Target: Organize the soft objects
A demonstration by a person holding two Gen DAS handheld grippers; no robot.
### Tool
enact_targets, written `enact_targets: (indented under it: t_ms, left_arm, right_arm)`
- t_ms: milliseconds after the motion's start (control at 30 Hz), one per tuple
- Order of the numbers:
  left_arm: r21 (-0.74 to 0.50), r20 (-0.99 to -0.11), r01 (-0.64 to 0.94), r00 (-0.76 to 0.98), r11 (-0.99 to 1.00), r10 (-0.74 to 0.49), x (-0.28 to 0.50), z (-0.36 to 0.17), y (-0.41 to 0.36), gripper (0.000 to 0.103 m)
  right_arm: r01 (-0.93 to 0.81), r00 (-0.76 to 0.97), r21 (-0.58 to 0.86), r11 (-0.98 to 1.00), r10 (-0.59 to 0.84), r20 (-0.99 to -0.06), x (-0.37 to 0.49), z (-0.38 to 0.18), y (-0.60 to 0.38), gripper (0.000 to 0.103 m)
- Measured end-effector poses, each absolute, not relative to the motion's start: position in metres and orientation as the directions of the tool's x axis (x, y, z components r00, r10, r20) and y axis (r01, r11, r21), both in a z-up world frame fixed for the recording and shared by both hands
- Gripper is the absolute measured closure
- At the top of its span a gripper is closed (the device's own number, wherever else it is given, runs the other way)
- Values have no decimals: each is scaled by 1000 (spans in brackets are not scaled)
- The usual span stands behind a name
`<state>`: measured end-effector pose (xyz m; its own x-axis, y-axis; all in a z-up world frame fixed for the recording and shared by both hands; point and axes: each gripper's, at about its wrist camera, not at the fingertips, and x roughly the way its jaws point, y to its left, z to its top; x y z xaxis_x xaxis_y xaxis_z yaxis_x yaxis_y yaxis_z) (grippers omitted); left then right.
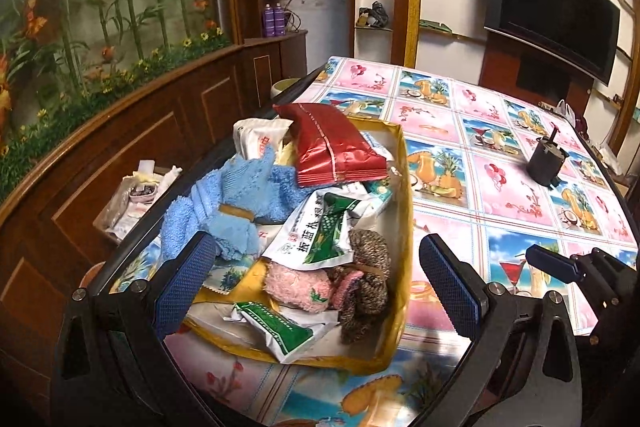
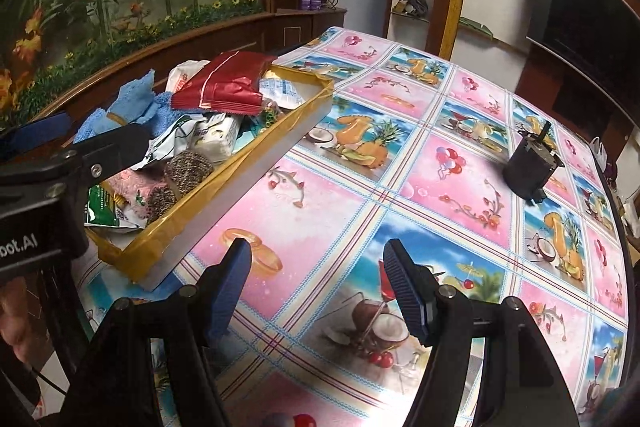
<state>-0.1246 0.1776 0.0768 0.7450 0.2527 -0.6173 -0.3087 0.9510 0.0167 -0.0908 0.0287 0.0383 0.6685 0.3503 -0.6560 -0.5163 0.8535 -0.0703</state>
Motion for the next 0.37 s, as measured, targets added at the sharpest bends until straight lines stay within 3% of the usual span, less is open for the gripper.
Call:
enact_targets:
  t_ms: [367]
  left_arm:
    - [-4,-627,-334,735,943,258,-125,72,193,0]
  right_arm:
    - [-556,652,-109,824,351,-672,-100,37,49,34]
